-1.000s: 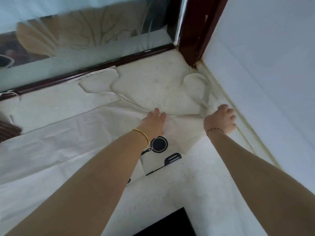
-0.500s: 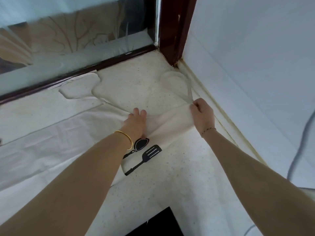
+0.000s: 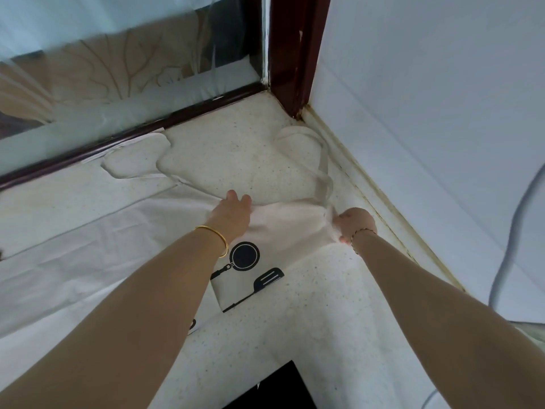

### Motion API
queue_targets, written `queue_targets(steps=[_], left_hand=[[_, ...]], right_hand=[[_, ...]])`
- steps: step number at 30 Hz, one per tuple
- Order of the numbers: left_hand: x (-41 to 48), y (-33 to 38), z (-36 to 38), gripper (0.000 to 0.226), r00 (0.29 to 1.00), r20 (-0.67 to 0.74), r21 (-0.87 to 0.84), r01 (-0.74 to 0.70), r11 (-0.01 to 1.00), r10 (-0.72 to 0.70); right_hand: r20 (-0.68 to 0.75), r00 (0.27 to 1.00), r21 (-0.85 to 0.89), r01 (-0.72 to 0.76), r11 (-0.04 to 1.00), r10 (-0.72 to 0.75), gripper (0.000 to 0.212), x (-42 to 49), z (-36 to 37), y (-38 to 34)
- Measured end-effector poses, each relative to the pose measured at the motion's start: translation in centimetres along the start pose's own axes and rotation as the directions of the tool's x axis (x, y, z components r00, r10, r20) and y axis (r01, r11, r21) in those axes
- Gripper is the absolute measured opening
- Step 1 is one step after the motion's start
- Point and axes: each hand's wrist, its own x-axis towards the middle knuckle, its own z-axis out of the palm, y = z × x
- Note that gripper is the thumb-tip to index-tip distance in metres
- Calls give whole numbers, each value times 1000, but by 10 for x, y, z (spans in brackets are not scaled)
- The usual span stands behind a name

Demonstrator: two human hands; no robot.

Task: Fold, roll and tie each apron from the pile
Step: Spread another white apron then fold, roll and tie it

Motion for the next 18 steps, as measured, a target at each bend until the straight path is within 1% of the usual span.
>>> queue_targets(steps=[1, 2, 3, 4, 5, 7, 9, 11, 12, 13, 14, 15, 16, 17, 18], left_hand=[[0, 1, 0, 42, 1000, 0, 10, 3, 1000, -3], [1, 1, 0, 44, 1000, -3, 18, 9, 1000, -9], [0, 2, 0, 45, 1000, -8, 29, 14, 999, -13], [0, 3, 1, 46, 1000, -12, 44, 16, 999, -16], [-1, 3, 1, 46, 1000, -14, 59, 18, 998, -18], [-2, 4, 1, 49, 1000, -17, 82, 13, 997, -12], [-4, 4, 0, 54, 1000, -22, 93, 1, 996, 1], [-5, 5, 0, 57, 1000, -27, 98, -11, 995, 14], [-5, 5, 1, 58, 999, -29, 100, -20, 995, 23], [-5, 6, 1, 59, 999, -30, 106, -31, 994, 34], [-4, 6, 1, 60, 999, -32, 115, -41, 993, 45], [-4, 6, 2, 60, 998, -31, 121, -48, 991, 53], [-4, 6, 2, 60, 998, -29, 125, -55, 991, 59], [-3, 6, 2, 61, 998, -25, 128, -59, 990, 63], [-3, 5, 1, 62, 998, -21, 129, -60, 990, 63]], right_hand=[[11, 1000, 173, -2, 985, 1, 27, 0, 0, 2], [9, 1000, 304, 3, 953, -6, 18, 0, 1, 5], [-1, 1000, 361, 20, 932, -21, 15, -1, 2, 8], [-8, 999, 349, 37, 937, -36, 17, -2, 2, 11], [-17, 999, 273, 54, 960, -52, 22, -2, 4, 14], [-49, 995, 35, 90, 995, -88, 29, -2, 7, 19], [-60, 993, -138, 97, 986, -106, 32, -2, 9, 16], [-100, 986, -299, 102, 949, -137, 39, -8, 9, 6], [-131, 977, -341, 114, 933, -167, 40, -9, 9, 0], [-158, 966, -348, 139, 927, -204, 39, -10, 8, -5], [-169, 960, -310, 163, 937, -223, 39, -10, 8, -12], [-156, 962, -214, 187, 959, -222, 41, -8, 8, -17], [-122, 966, -67, 223, 973, -229, 42, -7, 7, -21], [-72, 966, 104, 256, 961, -250, 40, -4, 8, -23], [-53, 954, 248, 298, 922, -294, 37, -2, 8, -23]])
